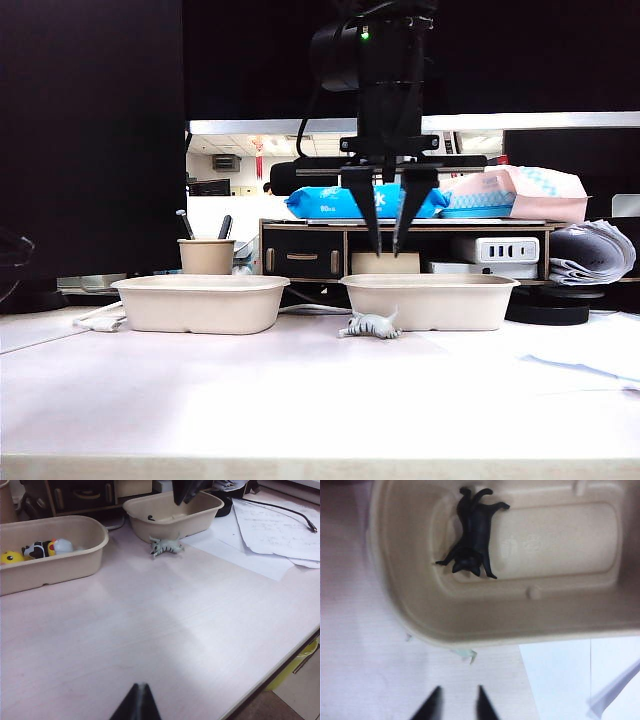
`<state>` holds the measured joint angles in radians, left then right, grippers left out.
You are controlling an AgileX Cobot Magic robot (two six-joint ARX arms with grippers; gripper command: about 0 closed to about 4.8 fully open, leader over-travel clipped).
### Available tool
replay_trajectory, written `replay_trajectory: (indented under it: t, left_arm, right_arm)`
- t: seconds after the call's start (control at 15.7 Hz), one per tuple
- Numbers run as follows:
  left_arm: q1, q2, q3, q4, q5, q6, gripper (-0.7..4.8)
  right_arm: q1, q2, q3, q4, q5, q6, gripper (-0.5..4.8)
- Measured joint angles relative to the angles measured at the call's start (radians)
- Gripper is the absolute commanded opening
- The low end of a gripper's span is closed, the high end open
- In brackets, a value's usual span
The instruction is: Put the dolls with similar sizes into the same paper box, while dolls with different sizes go into separate paper boxes.
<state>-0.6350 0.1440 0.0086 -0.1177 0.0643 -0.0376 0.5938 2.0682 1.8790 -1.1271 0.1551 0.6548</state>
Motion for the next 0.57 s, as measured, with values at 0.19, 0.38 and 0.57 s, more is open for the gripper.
replay_trajectory:
  t: [0.19,0.38,0.57]
  left_arm:
    - [0.0,0.0,0.0,0.0,0.0,0.0,-0.05]
    - [0.0,0.0,0.0,0.0,0.0,0.0,-0.05]
    - [0.0,0.0,0.0,0.0,0.0,0.0,-0.05]
  right_arm:
    - [0.003,0.0,0.0,-0.013,-0.001,-0.013,1.27]
    - [0.015,0.0,-0.004,-0.056,-0.037,-0.085,1.68]
    - [0.045,0.0,-0.05,-0.067,0.002,-0.161,1.69]
